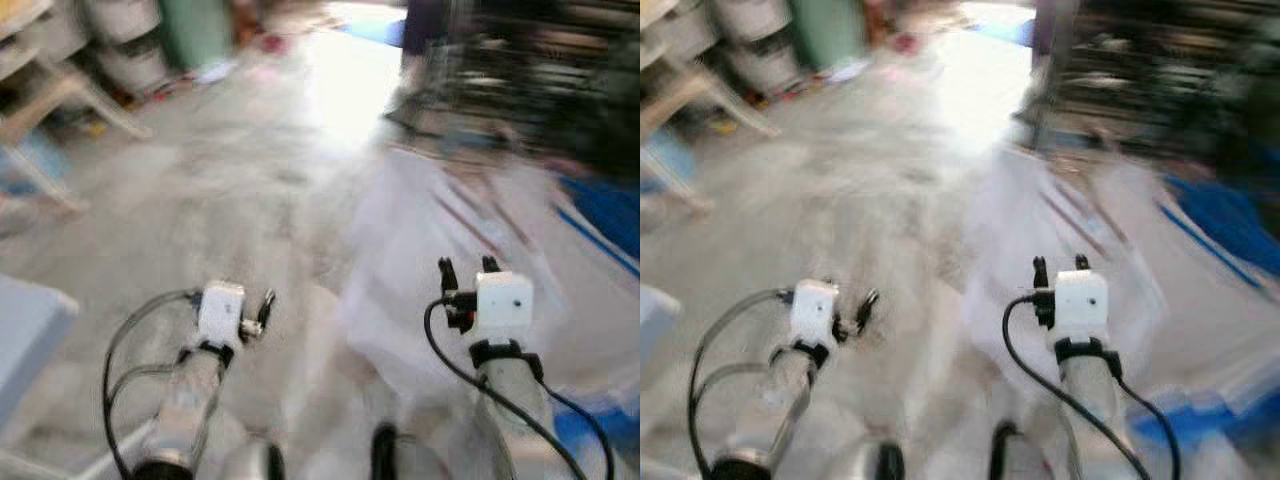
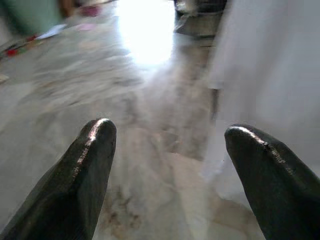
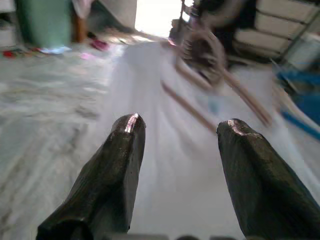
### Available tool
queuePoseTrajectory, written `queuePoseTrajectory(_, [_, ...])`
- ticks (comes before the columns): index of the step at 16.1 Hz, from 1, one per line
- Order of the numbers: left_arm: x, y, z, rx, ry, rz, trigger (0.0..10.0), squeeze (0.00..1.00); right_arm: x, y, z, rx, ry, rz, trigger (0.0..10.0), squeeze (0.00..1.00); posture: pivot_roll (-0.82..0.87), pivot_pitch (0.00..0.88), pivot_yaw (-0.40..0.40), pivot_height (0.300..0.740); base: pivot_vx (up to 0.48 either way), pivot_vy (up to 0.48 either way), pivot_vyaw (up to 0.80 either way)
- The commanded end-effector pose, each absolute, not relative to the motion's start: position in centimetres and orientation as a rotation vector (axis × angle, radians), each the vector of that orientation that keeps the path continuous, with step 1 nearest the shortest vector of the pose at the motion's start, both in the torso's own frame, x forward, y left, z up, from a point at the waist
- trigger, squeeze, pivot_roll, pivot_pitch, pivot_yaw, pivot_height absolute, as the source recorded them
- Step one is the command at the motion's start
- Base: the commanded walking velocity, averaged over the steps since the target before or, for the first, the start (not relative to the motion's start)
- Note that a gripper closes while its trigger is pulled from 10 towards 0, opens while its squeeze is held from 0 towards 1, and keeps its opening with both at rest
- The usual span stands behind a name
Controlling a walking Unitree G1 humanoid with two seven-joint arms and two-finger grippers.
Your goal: Hang hanger
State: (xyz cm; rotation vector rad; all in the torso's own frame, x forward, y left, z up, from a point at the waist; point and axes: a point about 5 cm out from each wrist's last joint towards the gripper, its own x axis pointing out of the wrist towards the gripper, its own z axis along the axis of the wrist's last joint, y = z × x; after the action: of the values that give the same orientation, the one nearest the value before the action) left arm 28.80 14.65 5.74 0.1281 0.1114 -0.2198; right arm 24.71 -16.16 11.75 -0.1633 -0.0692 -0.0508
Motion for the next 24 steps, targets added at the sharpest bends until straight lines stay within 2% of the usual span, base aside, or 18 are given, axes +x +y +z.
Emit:
queuePoseTrajectory(1, [28.4, 14.7, 5.2, 0.133, 0.134, -0.219, 10.0, 0.00, 24.8, -16.3, 11.8, -0.168, -0.070, -0.053, 10.0, 0.00, -0.12, 0.187, 0.036, 0.740, -0.311, 0.000, 0.00])
queuePoseTrajectory(4, [28.5, 14.6, 5.2, 0.132, 0.136, -0.223, 10.0, 0.00, 24.7, -16.2, 11.7, -0.164, -0.065, -0.053, 10.0, 0.00, -0.13, 0.188, 0.038, 0.740, -0.310, 0.000, 0.00])
queuePoseTrajectory(14, [28.7, 14.5, 4.8, 0.108, 0.148, -0.222, 10.0, 0.00, 24.9, -15.4, 11.5, -0.141, -0.061, -0.001, 10.0, 0.00, -0.12, 0.179, 0.022, 0.740, 0.000, 0.000, 0.00])
queuePoseTrajectory(16, [28.7, 14.3, 4.8, 0.110, 0.146, -0.220, 10.0, 0.00, 25.0, -15.3, 11.4, -0.188, -0.048, 0.021, 10.0, 0.00, -0.12, 0.171, 0.009, 0.740, 0.000, 0.000, 0.00])
queuePoseTrajectory(21, [28.5, 13.6, 4.5, 0.091, 0.143, -0.237, 10.0, 0.00, 25.6, -15.2, 11.6, -0.186, -0.058, 0.047, 10.0, 0.00, -0.11, 0.169, -0.006, 0.740, 0.000, 0.000, 0.75])
queuePoseTrajectory(24, [28.4, 13.6, 3.9, 0.101, 0.186, -0.221, 10.0, 0.00, 25.6, -15.2, 11.4, -0.171, -0.048, 0.030, 10.0, 0.00, -0.12, 0.177, 0.006, 0.740, 0.000, 0.000, 0.00])
